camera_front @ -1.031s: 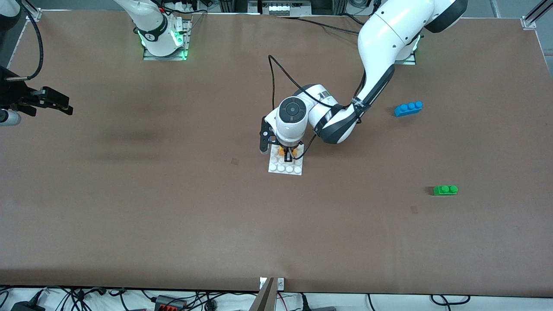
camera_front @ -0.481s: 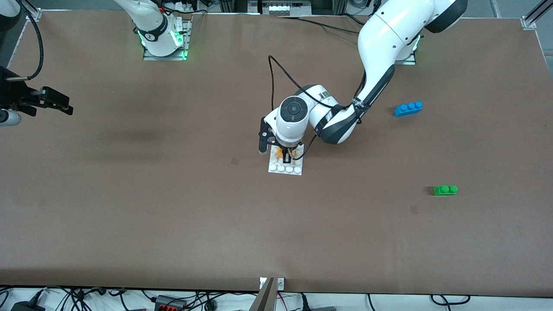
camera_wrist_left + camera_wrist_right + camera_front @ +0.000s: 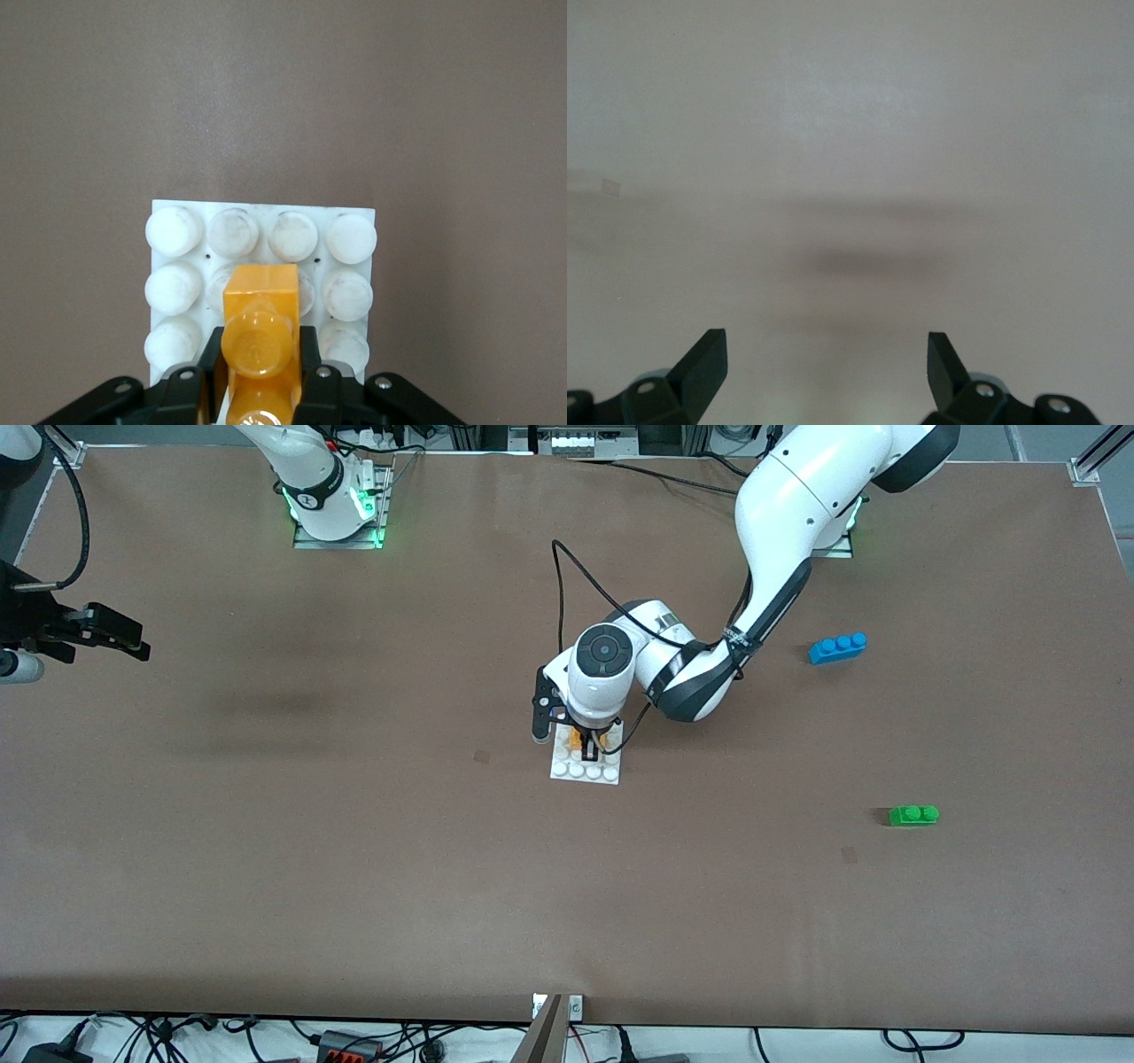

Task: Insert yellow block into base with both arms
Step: 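Lower and press the yellow brick onto the base studs with the left gripper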

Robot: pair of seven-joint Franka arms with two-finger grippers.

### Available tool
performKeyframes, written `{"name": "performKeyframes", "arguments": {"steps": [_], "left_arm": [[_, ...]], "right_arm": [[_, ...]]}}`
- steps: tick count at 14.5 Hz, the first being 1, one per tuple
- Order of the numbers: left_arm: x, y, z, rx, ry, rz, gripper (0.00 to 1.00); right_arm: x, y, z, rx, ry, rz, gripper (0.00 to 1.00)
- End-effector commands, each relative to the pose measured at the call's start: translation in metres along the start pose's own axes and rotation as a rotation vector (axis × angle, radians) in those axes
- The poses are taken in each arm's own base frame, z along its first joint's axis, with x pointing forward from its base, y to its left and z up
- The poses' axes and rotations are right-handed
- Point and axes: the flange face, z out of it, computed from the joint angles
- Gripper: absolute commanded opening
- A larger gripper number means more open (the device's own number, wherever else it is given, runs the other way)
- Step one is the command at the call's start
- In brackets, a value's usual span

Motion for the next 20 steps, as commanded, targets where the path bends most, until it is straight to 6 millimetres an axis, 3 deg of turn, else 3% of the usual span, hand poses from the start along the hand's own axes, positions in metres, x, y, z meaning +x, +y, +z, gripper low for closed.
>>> {"name": "performKeyframes", "arguments": {"steps": [1,13,14,15,16,18,19,20], "left_arm": [[-0.006,0.0,-0.003,0.013,-0.036,0.038,0.0],[-0.002,0.014,-0.005,0.001,-0.053,0.047,0.0],[0.001,0.015,-0.005,0.003,-0.052,0.05,0.1],[0.002,0.016,-0.005,0.003,-0.056,0.052,0.32],[0.003,0.016,-0.006,0.004,-0.056,0.055,0.41],[0.0,0.014,-0.009,0.004,-0.053,0.047,0.47],[0.0,0.013,-0.009,0.005,-0.052,0.054,0.66],[-0.003,0.01,-0.009,0.006,-0.053,0.057,1.0]], "right_arm": [[-0.002,-0.001,0.0,0.004,-0.007,0.007,1.0],[-0.002,-0.001,0.0,0.004,-0.007,0.007,1.0],[-0.002,-0.001,0.0,0.004,-0.007,0.007,1.0],[-0.002,-0.001,0.0,0.004,-0.007,0.007,1.0],[-0.003,-0.001,0.0,0.004,-0.005,0.007,1.0],[-0.002,0.0,0.0,0.004,-0.007,0.008,1.0],[-0.002,0.0,0.0,0.004,-0.007,0.008,1.0],[-0.002,0.0,0.0,0.004,-0.007,0.008,1.0]]}}
